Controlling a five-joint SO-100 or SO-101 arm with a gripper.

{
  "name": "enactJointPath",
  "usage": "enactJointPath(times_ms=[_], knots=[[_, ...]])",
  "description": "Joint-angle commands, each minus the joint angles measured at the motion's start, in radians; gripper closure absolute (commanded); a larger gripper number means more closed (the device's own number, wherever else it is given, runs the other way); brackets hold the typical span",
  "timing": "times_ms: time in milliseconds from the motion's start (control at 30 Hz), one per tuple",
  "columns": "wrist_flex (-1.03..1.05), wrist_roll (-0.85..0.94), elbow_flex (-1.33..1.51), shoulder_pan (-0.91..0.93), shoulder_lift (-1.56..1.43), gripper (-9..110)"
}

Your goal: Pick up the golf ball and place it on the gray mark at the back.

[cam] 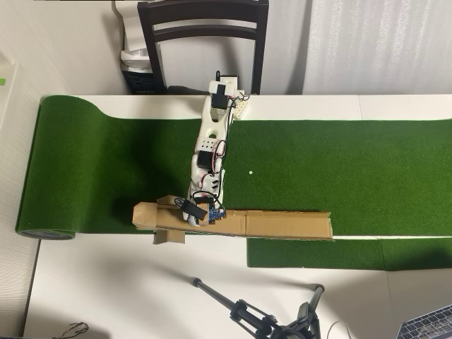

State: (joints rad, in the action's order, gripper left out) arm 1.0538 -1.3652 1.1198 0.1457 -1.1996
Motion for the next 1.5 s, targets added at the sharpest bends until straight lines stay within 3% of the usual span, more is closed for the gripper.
enactJointPath(times_ms=[0,200,433,1033,1200,1467], knots=[[-0.002,0.011,-0.095,0.012,-0.041,76],[0.0,0.011,-0.094,0.012,-0.041,75],[0.0,0.012,-0.094,0.012,-0.041,62],[0.002,0.009,-0.092,-0.003,-0.043,62],[0.152,-0.009,-0.098,-0.025,-0.058,62],[0.17,-0.04,-0.14,-0.06,-0.153,62]])
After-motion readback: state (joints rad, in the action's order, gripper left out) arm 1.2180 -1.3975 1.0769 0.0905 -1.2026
